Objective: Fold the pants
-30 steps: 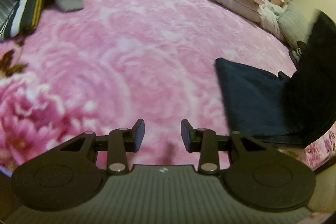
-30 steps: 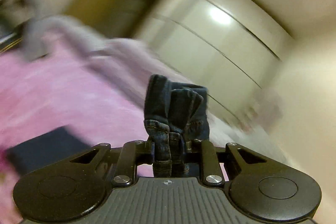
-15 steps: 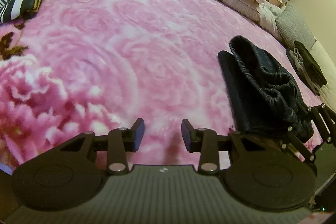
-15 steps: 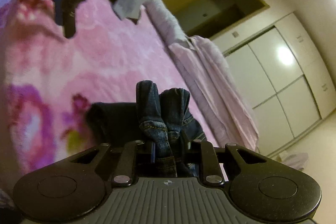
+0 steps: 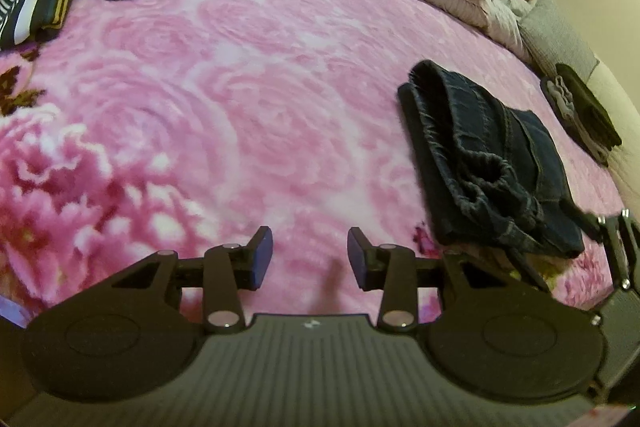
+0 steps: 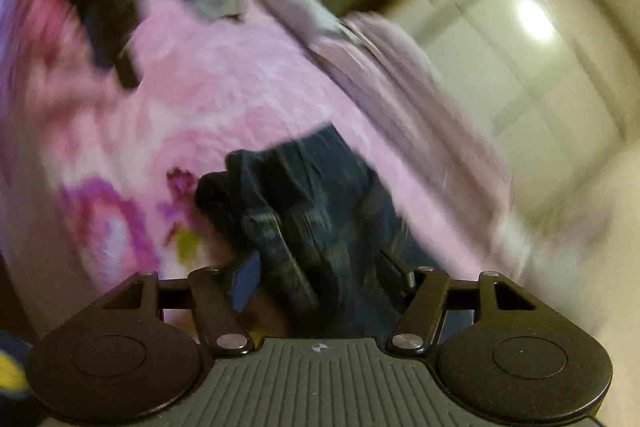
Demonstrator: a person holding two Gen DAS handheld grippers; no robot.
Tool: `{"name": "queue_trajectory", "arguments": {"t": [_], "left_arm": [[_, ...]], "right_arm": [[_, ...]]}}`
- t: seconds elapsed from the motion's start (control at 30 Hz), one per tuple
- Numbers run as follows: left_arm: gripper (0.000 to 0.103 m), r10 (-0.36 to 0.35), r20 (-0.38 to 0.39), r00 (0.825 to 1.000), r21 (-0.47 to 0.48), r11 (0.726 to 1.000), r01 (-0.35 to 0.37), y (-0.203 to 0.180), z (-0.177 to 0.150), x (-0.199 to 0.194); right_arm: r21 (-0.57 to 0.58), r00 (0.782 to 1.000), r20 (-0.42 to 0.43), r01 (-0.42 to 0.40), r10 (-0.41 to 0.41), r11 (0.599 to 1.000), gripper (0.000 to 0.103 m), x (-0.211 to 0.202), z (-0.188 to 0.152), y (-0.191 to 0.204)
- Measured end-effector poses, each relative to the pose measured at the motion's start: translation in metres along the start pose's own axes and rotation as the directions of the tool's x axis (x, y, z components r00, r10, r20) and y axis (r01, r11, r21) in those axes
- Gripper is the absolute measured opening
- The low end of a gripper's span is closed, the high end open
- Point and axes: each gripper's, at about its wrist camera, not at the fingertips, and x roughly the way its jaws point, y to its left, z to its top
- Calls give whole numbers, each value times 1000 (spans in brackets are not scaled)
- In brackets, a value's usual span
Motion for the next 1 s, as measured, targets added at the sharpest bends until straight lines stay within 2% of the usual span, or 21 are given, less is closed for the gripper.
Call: {"name": "queue_trajectory", "arguments": {"t": [0.03,0.07,0.1,0.17,0.23,0.27,0.3,0.33,0.57,0.63,0.7,0.8,0.9,1.0], "left_arm": [[35,3,-6,1000,12,1000,-3,-5,-1,-1],[35,8,-10,1000,27,1000,-8,-11,-2,-3],[35,15,-12,1000,43,999,-15,-17,-3,-4],[36,27,-18,999,79,997,-25,-29,-5,-8],[38,20,-12,1000,117,993,-19,-42,-8,-14],[39,15,-9,1000,135,991,-13,-48,-9,-17],[40,8,-2,1000,156,988,-8,-55,-11,-21],[40,2,4,1000,173,985,-3,-61,-13,-25],[40,-63,34,997,246,968,53,-88,-20,-44],[40,-93,49,994,263,962,77,-92,-20,-46],[40,-128,75,989,298,949,101,-95,-21,-47],[40,-151,129,980,396,914,89,-103,-21,-41],[40,-121,144,982,483,875,37,-112,-18,-30],[40,-123,157,980,592,806,6,-124,-14,-20]], "right_arm": [[145,999,-28,-37,42,989,60,-4,-2,-13],[296,996,-45,-63,80,953,60,-11,-7,-27],[447,992,-55,-76,112,891,60,-17,-14,-42],[655,987,-65,-72,150,752,60,-34,-29,-63],[779,983,-53,-71,179,623,60,-44,-39,-81],[814,983,-43,-70,180,577,60,-48,-41,-88],[836,984,-35,-68,176,544,60,-55,-43,-92],[846,985,-31,-65,171,529,60,-58,-43,-96],[884,992,-33,-28,122,467,60,-91,-52,-106],[892,993,-44,-9,109,452,60,-90,-58,-108],[908,993,-60,12,104,418,60,-87,-67,-113],[946,992,-75,37,104,321,60,-87,-88,-128],[979,990,-85,62,110,194,60,-85,-112,-146],[993,991,-82,73,103,87,60,-84,-133,-161]]}}
